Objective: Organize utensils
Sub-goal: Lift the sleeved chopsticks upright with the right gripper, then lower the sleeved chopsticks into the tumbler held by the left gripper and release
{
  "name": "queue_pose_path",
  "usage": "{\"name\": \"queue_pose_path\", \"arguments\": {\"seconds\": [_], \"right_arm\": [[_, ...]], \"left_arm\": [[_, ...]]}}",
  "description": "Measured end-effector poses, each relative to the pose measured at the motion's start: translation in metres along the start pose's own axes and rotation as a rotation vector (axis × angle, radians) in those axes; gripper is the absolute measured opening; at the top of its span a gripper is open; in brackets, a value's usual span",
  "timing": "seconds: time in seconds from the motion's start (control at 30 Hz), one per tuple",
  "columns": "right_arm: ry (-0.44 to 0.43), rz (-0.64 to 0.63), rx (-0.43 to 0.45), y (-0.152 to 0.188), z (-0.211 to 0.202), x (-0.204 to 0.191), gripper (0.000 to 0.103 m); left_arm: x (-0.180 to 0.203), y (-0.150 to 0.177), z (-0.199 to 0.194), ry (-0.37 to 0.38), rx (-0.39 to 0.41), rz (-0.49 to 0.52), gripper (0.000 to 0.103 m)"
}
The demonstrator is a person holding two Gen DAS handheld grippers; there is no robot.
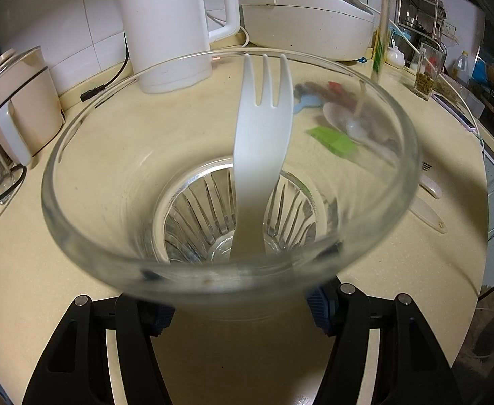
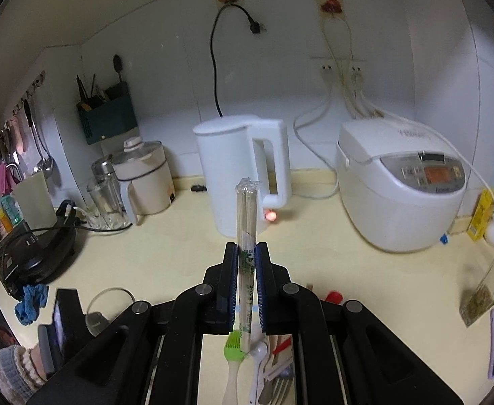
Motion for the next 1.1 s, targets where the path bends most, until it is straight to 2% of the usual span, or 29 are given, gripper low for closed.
{"name": "queue_pose_path", "arguments": {"seconds": [0.13, 0.33, 0.53, 0.73, 0.93, 1.1], "right_arm": [[-0.039, -0.031, 0.048, -0.022, -0.015, -0.016, 0.01], [-0.196, -0.026, 0.091, -0.054, -0.03, -0.051, 0.01], [-0.289, -0.039, 0.078, -0.056, -0.022, -0.086, 0.01], [-0.358, -0.061, 0.001, -0.04, 0.004, -0.114, 0.01], [-0.367, -0.128, -0.086, -0.02, 0.029, -0.131, 0.01], [-0.341, -0.168, -0.185, -0.003, 0.049, -0.136, 0.01]], "left_arm": [[0.0, 0.0, 0.0, 0.0, 0.0, 0.0, 0.068], [0.0, 0.0, 0.0, -0.001, 0.0, 0.001, 0.068], [0.0, 0.0, 0.0, -0.002, 0.0, 0.002, 0.068], [0.0, 0.0, 0.0, -0.002, 0.0, 0.002, 0.068], [0.0, 0.0, 0.0, -0.002, 0.0, 0.002, 0.068], [0.0, 0.0, 0.0, -0.002, 0.0, 0.002, 0.068]]}}
Point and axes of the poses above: each gripper's, at about its wrist camera, not at the fingertips, and z roughly the way its jaws point, x to its right, y to its underside, the point moved 4 cm from there along z, roughly the way its jaws point, and after that the axes turned 6 degrees about z, right-handed, at the moved point
